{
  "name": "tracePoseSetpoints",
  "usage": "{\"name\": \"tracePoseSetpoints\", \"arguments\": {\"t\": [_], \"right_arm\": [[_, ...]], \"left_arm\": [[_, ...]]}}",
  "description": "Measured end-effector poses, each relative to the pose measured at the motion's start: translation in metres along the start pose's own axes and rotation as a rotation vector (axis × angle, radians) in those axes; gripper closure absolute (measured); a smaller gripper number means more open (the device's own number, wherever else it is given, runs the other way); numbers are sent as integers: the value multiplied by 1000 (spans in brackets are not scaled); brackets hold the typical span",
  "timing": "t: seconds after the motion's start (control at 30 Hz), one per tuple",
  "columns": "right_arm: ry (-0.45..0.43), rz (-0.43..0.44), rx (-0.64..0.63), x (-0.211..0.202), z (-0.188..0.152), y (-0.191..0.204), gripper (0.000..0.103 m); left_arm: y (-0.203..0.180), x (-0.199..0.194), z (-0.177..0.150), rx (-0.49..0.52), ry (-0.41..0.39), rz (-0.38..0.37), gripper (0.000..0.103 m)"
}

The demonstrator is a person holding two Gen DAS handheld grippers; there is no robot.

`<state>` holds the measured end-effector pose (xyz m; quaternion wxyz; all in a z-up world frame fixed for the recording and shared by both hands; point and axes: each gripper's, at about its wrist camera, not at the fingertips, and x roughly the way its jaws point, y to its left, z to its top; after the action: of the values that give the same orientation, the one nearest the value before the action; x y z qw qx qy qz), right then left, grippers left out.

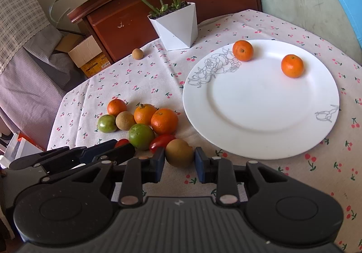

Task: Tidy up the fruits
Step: 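Grasp a brown kiwi with the right tool while the left tool grasps a cherry tomato, then carry the kiwi and cherry tomato onto the plate and open both tools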

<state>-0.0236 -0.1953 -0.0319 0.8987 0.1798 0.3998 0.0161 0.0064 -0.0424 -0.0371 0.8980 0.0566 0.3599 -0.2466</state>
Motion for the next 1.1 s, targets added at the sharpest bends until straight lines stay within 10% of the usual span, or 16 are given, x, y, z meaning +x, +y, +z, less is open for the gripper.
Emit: {"name": "tracePoseSetpoints", "arguments": {"t": [0.63,1.1], "right_arm": [[-125,66,-21,-30,20,4,75],[-185,-82,141,-52,38,-52,75]], "left_arm": [[12,-25,32,-160,-98,9,88],[-32,6,50,-188,-89,-100,88]]}}
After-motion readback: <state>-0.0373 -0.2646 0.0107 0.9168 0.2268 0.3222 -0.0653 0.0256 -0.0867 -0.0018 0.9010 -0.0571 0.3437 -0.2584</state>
